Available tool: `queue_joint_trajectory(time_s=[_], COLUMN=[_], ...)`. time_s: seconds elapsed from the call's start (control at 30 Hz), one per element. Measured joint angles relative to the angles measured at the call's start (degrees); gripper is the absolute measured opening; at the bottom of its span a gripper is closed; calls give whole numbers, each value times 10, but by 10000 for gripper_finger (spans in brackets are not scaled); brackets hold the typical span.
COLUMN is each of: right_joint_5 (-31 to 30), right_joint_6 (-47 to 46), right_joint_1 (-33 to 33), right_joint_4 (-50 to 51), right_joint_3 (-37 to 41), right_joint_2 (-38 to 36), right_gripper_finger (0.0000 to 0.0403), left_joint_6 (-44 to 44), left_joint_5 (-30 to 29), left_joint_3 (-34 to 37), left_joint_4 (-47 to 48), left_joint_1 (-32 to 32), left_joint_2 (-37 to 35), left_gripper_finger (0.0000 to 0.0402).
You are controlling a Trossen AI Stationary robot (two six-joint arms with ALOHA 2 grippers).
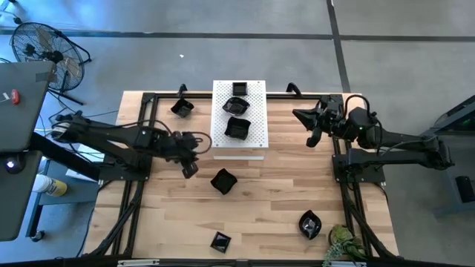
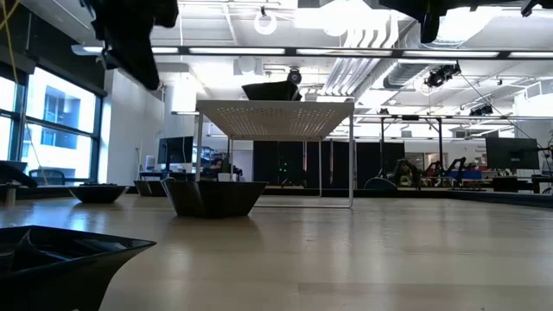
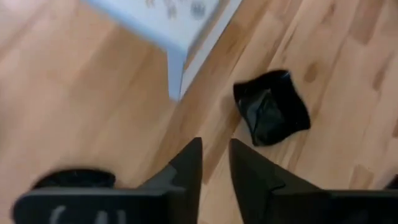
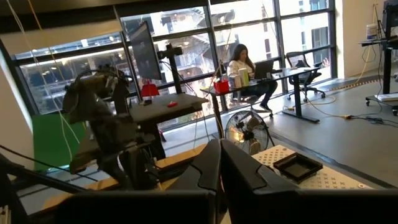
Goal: Pick & Place Mini shaped plates
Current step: Stack the distorted square plate on top of the distorted square plate on the shelf
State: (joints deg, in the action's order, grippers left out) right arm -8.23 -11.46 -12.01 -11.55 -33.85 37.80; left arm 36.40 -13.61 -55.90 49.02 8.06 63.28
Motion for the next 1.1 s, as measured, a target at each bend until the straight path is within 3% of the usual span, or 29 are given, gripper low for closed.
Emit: queue_joint_trajectory(time_s=[0.2,0.4,0.63,1.1], right_joint_5=[0,0,0,0], right_joint_6=[4,4,9,11], right_joint_1=[0,0,0,0], right_joint_4=[4,15,21,23], right_joint_3=[0,0,0,0], right_joint_2=[0,0,0,0], right_gripper_finger=[2,6,2,2], left_joint_6=[79,151,170,256], left_joint_5=[0,20,29,67], left_joint_3=[0,0,0,0], left_joint_4=[22,15,3,-63], left_joint_1=[32,40,40,39], left_joint_2=[49,76,106,215], left_gripper_finger=[128,125,126,189])
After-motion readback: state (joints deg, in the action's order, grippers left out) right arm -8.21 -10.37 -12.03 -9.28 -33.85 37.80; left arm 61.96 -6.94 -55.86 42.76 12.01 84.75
